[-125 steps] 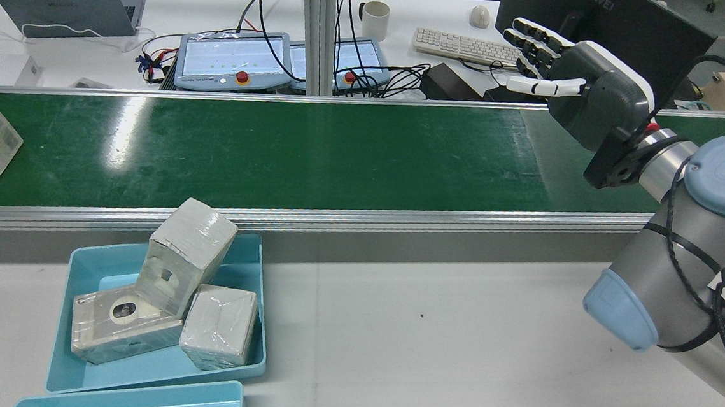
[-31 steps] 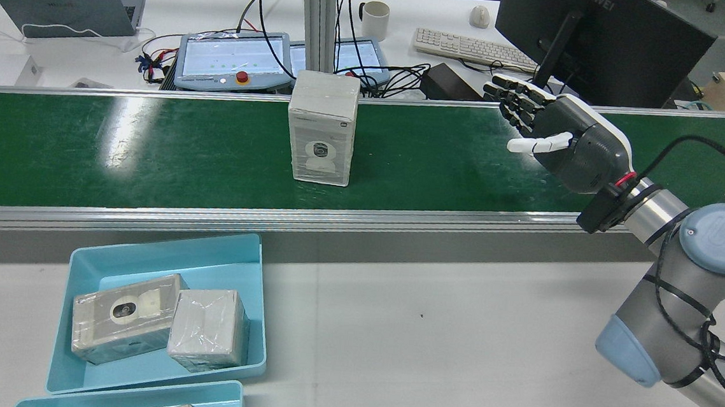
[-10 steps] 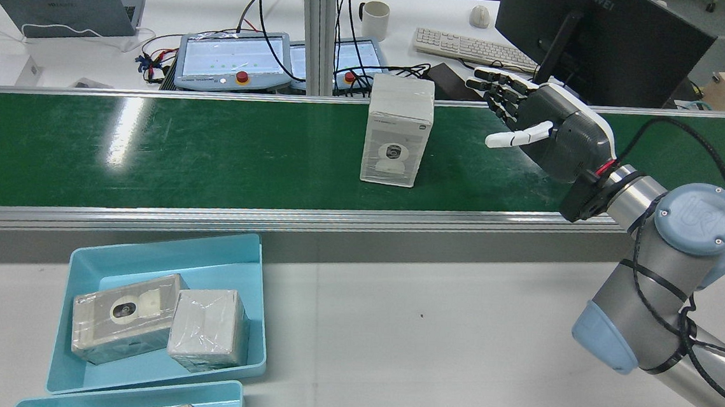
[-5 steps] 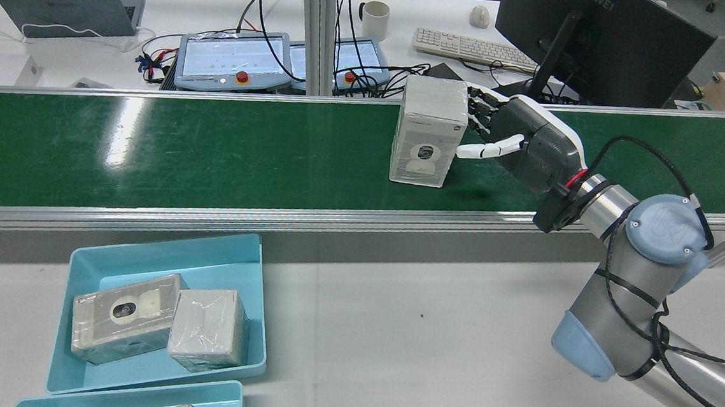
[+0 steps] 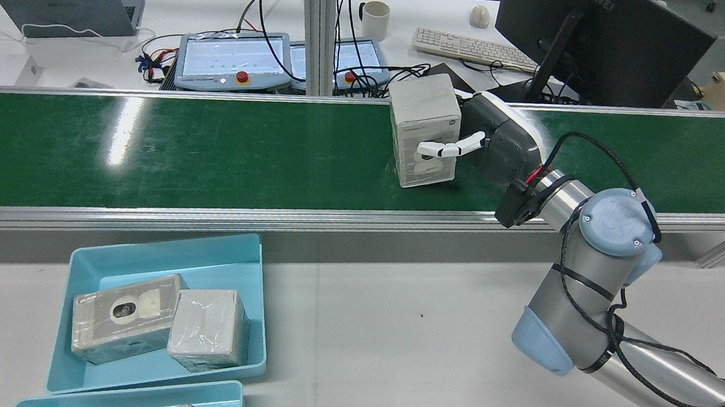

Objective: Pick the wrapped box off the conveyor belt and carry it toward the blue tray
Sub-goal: 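Close the right hand around the white wrapped box and lift it, then carry the box with the right hand over the blue tray and release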

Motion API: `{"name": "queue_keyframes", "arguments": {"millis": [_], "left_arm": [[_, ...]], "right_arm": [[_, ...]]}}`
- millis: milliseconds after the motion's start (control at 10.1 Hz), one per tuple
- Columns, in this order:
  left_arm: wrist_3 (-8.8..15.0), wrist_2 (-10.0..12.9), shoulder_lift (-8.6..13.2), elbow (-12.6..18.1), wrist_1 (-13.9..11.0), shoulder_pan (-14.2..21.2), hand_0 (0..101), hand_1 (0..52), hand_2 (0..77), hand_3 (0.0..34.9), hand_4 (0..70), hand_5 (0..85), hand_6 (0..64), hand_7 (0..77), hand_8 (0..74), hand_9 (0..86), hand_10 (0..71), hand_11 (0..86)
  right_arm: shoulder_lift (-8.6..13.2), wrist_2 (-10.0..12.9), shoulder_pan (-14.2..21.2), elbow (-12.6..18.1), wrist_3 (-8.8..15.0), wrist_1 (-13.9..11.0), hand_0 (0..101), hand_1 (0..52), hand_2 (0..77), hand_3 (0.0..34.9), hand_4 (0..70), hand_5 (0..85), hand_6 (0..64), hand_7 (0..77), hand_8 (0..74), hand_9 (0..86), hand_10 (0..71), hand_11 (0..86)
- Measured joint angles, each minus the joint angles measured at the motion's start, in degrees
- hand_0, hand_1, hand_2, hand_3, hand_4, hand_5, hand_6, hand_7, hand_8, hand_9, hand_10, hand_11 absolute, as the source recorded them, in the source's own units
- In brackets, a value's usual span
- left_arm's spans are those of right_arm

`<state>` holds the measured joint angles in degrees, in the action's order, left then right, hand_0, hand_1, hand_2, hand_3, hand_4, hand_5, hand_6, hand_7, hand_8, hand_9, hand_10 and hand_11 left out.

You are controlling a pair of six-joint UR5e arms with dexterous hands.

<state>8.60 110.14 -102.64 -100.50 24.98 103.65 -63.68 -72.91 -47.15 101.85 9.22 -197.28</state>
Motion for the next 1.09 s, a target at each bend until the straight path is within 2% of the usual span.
{"name": "queue_keyframes", "arguments": {"millis": [99, 198, 297, 396, 495, 594, 693, 792, 892, 991, 1090], "left_arm": [[0.0, 0.0, 0.0, 0.0, 0.0, 0.0, 0, 0.0, 0.5, 0.0, 0.0, 1.1, 0.0, 0.5, 0.5, 0.0, 0.0, 0.5], [0.0, 0.0, 0.0, 0.0, 0.0, 0.0, 0, 0.0, 0.5, 0.0, 0.0, 1.1, 0.0, 0.5, 0.5, 0.0, 0.5, 0.0], [0.0, 0.0, 0.0, 0.0, 0.0, 0.0, 0, 0.0, 0.5, 0.0, 0.0, 1.1, 0.0, 0.5, 0.5, 0.0, 0.5, 0.0], [0.0, 0.0, 0.0, 0.0, 0.0, 0.0, 0, 0.0, 1.1, 0.0, 0.0, 1.1, 0.0, 0.5, 0.5, 0.0, 0.5, 0.0], [0.0, 0.0, 0.0, 0.0, 0.0, 0.0, 0, 0.0, 0.5, 0.0, 0.0, 1.6, 0.0, 0.5, 0.5, 0.0, 0.5, 0.0], [0.0, 0.0, 0.0, 0.0, 0.0, 0.0, 0, 0.0, 1.1, 0.0, 0.0, 1.1, 0.0, 0.5, 0.5, 0.0, 0.5, 0.0], [0.0, 0.0, 0.0, 0.0, 0.0, 0.0, 0, 0.0, 1.1, 0.0, 0.0, 1.1, 0.0, 0.5, 0.5, 0.0, 0.5, 0.0], [0.0, 0.0, 0.0, 0.0, 0.0, 0.0, 0, 0.0, 1.1, 0.0, 0.0, 1.1, 0.0, 0.5, 0.5, 0.0, 0.5, 0.0], [0.0, 0.0, 0.0, 0.0, 0.0, 0.0, 0, 0.0, 1.1, 0.0, 0.0, 1.1, 0.0, 0.5, 0.5, 0.0, 0.5, 0.0], [0.0, 0.0, 0.0, 0.0, 0.0, 0.0, 0, 0.0, 1.1, 0.0, 0.0, 1.1, 0.0, 0.5, 0.5, 0.0, 0.5, 0.0], [0.0, 0.0, 0.0, 0.0, 0.0, 0.0, 0, 0.0, 1.1, 0.0, 0.0, 1.1, 0.0, 0.5, 0.5, 0.0, 0.5, 0.0]], "right_arm": [[0.12, 0.55, 0.03, 0.07, -0.02, -0.47, 55, 20.2, 28.9, 1.6, 22.9, 28.9, 15.3, 32.7, 11.4, 16.4, 5.4, 1.6], [0.18, 0.82, 0.02, 0.31, -0.11, -1.36, 56, 16.4, 31.1, 0.0, 27.8, 32.2, 20.7, 35.5, 19.6, 25.1, 9.3, 7.1], [0.17, 0.99, -0.09, 1.01, -0.28, -2.4, 57, 14.2, 32.2, 0.4, 31.1, 33.8, 24.0, 37.1, 28.4, 32.7, 15.8, 16.4], [0.05, 1.03, -0.42, 2.83, -0.29, -3.06, 54, 12.0, 32.7, 2.0, 33.3, 33.8, 26.2, 38.2, 33.8, 36.5, 25.1, 26.7], [0.09, 1.03, -0.79, 6.29, 0.42, -4.67, 51, 12.0, 32.7, 2.4, 34.4, 34.4, 27.8, 38.7, 37.1, 37.6, 32.7, 32.7], [0.98, 1.13, -0.95, 10.74, 1.91, -7.89, 49, 12.0, 32.7, 2.0, 37.6, 37.1, 32.7, 45.3, 45.3, 45.8, 43.6, 42.5], [2.88, 1.59, -0.19, 14.25, 3.38, -11.42, 48, 12.0, 32.7, 2.0, 38.7, 38.2, 34.9, 48.0, 49.1, 49.1, 48.0, 46.9], [4.78, 3.41, 2.22, 16.06, 4.36, -13.87, 48, 12.0, 32.7, 2.0, 39.3, 39.8, 37.1, 51.3, 52.4, 53.5, 51.8, 51.3], [6.17, 6.39, 5.66, 16.58, 5.21, -15.03, 48, 12.0, 32.7, 2.0, 39.3, 39.8, 37.1, 51.3, 52.4, 53.5, 51.8, 51.3], [8.29, 10.21, 10.03, 16.14, 7.49, -15.63, 48, 12.0, 32.7, 1.6, 39.8, 41.5, 37.6, 55.1, 54.5, 58.4, 54.5, 54.5], [10.89, 12.65, 13.09, 14.58, 10.51, -15.7, 48, 12.0, 32.7, 1.2, 39.8, 43.1, 38.2, 60.5, 56.7, 63.8, 57.8, 60.5]]}}
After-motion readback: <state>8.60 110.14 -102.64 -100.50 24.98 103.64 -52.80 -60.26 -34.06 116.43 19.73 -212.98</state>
